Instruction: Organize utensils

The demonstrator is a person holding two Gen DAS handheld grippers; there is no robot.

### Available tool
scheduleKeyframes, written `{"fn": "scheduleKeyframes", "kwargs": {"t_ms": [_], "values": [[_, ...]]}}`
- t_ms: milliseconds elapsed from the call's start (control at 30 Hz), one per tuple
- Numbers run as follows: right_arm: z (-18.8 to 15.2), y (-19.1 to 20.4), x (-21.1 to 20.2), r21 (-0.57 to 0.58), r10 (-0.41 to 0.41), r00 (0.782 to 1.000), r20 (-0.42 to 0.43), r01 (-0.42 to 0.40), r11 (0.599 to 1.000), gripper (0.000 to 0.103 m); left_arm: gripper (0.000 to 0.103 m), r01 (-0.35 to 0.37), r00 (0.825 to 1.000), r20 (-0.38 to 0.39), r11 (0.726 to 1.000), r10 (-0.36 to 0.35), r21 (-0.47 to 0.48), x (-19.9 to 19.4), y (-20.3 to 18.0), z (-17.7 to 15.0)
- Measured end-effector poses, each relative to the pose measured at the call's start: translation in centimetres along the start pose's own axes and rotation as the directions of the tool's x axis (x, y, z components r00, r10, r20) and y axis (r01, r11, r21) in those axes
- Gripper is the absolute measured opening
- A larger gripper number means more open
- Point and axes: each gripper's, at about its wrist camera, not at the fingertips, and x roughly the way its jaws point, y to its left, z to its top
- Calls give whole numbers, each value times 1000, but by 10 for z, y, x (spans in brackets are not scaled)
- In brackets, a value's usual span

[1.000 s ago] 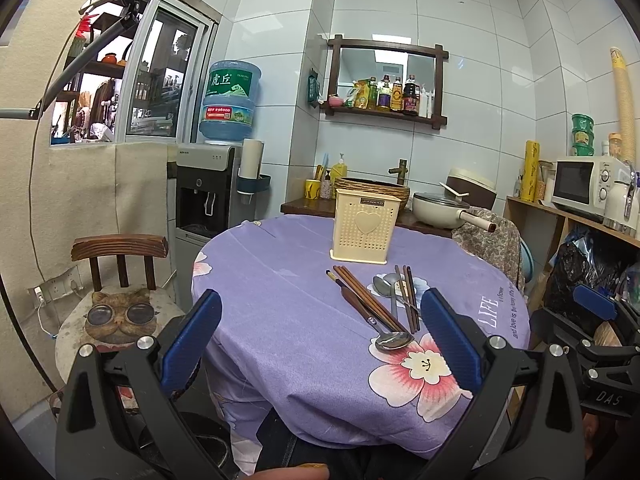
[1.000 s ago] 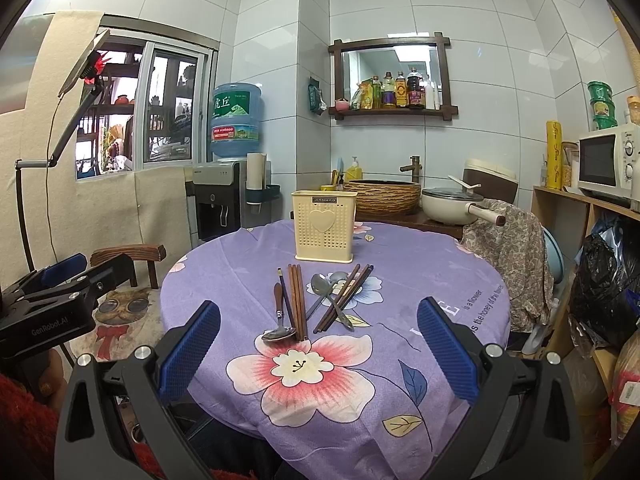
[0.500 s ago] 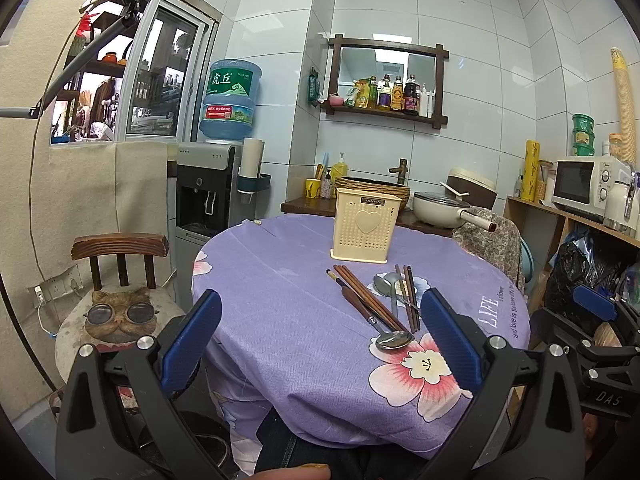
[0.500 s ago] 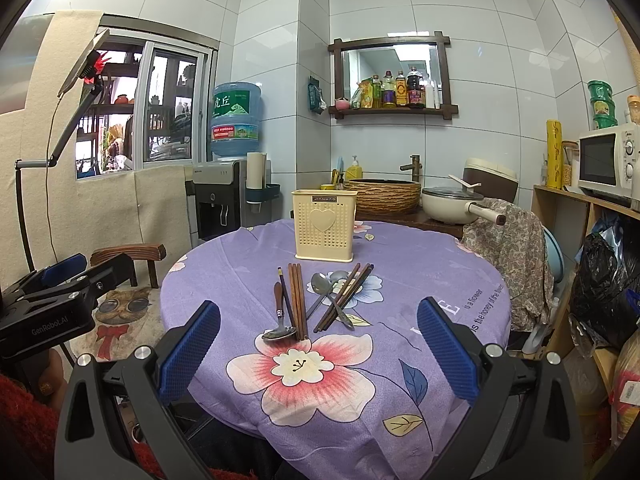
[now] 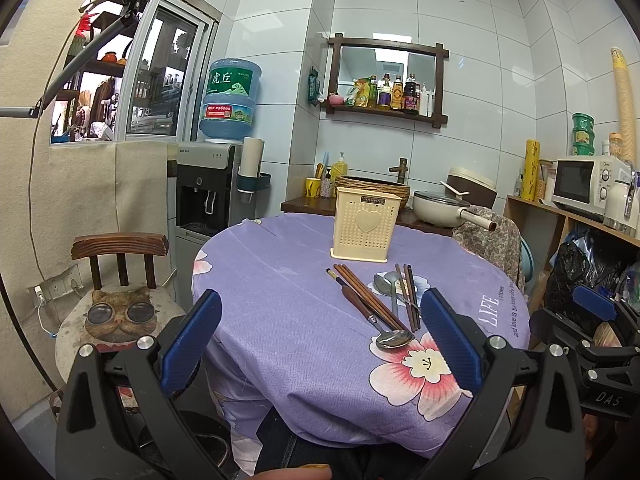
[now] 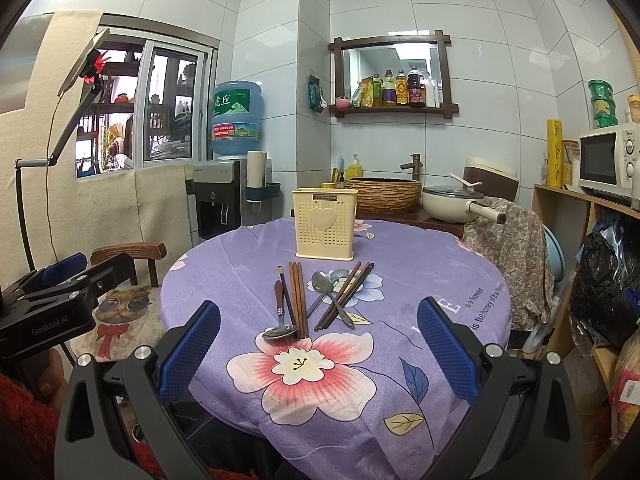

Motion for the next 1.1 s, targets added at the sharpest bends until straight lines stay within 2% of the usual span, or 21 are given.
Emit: {"fn": "scheduleKeyframes", "kwargs": {"t_ms": [267, 433, 533, 700, 833, 1000, 1100], "values": [[-2, 1, 1, 2, 2, 1000, -6, -2, 1000, 97, 98, -1, 1000, -13, 1000, 1, -1, 6, 3, -5], [-6, -2, 14, 14, -1, 999, -38, 2, 1000, 97, 98, -4, 999, -37, 1000, 4, 7, 17, 6, -6], [-5, -9, 30, 19, -11, 998, -63, 12, 1000, 97, 98, -9, 997, -70, 1000, 10, 7, 37, 9, -4], [-1, -32, 59, 38, -61, 993, -103, 65, 997, 97, 98, 21, 989, -146, 1000, -20, 3, 78, 10, 4], [1, -53, 89, 65, -68, 980, -188, 81, 995, 97, 98, 10, 985, -173, 1000, -7, 18, 108, 9, 12], [0, -72, 129, 94, -22, 950, -311, 54, 994, 97, 98, 7, 966, -260, 1000, -6, 4, 151, 17, 18], [1, -82, 154, 119, 16, 925, -379, 32, 992, 97, 98, -14, 950, -311, 1000, 14, 3, 179, 23, 20]]}}
